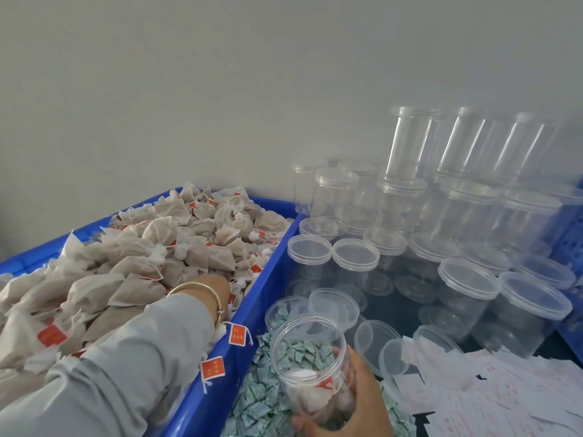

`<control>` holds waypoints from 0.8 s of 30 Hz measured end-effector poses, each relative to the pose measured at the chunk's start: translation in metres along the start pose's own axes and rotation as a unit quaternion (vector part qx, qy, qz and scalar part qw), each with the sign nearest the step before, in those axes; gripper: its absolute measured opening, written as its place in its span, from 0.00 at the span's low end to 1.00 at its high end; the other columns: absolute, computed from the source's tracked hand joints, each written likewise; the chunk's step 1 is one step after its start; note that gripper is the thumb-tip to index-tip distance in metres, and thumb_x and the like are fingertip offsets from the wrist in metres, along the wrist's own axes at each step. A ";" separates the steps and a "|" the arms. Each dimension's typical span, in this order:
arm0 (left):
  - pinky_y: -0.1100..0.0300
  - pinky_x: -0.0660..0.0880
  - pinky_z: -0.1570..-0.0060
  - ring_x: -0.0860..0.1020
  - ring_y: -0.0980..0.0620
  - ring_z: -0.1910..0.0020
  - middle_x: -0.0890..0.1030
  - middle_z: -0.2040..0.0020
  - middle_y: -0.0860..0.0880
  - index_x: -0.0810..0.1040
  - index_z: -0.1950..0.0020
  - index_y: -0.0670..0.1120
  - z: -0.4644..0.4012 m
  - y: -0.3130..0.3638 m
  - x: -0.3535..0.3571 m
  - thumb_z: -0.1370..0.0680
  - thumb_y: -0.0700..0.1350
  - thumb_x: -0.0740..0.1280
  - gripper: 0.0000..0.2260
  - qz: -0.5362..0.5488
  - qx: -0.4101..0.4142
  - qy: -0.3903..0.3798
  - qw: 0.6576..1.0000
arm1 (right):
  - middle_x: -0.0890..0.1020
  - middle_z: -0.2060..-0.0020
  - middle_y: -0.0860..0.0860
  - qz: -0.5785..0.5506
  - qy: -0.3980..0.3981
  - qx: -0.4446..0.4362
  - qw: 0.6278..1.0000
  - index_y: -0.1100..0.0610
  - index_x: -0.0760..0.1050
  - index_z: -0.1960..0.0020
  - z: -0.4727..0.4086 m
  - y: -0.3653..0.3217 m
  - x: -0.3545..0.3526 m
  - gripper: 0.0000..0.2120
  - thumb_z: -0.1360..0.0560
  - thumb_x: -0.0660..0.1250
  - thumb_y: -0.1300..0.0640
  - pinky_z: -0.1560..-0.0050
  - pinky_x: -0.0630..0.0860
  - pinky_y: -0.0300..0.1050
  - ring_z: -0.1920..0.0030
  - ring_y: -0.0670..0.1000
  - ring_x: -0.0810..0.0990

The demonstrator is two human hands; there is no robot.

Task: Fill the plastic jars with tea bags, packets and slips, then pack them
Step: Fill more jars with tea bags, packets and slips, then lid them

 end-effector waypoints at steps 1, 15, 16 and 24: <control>0.60 0.70 0.42 0.74 0.49 0.39 0.76 0.37 0.47 0.72 0.35 0.44 0.000 -0.001 -0.001 0.21 0.49 0.62 0.17 0.009 -0.006 -0.004 1.000 | 0.76 0.37 0.39 0.001 0.000 0.004 1.000 0.40 0.66 0.34 0.000 0.001 0.000 0.52 0.55 0.82 0.37 0.33 0.70 0.49 0.36 0.40 0.74; 0.55 0.77 0.62 0.79 0.48 0.60 0.76 0.58 0.47 0.69 0.45 0.43 0.050 -0.028 -0.055 0.19 0.49 0.57 0.10 0.478 0.028 0.280 0.832 | 0.76 0.38 0.39 0.013 0.010 -0.002 1.000 0.42 0.65 0.32 -0.002 0.000 -0.002 0.52 0.53 0.81 0.35 0.32 0.69 0.48 0.36 0.39 0.73; 0.55 0.79 0.63 0.81 0.48 0.60 0.78 0.55 0.46 0.69 0.44 0.44 0.053 -0.026 -0.054 0.19 0.50 0.58 0.10 0.565 0.037 0.252 0.785 | 0.76 0.38 0.39 0.013 0.010 -0.003 1.000 0.42 0.65 0.32 -0.002 -0.001 -0.003 0.52 0.53 0.81 0.35 0.33 0.69 0.48 0.37 0.39 0.73; 0.59 0.80 0.61 0.83 0.50 0.56 0.83 0.54 0.47 0.76 0.50 0.47 0.077 0.011 -0.055 0.41 0.50 0.73 0.21 0.739 0.179 0.114 0.640 | 0.75 0.38 0.37 0.024 0.020 -0.018 0.999 0.37 0.64 0.32 0.000 0.001 -0.001 0.53 0.54 0.79 0.32 0.35 0.71 0.45 0.37 0.37 0.74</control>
Point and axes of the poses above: each hand's wrist, its own z-axis away from the middle knuckle, its own x-axis out of the palm, y = z × x, the point moved 7 cm from there along -z, towards the middle knuckle
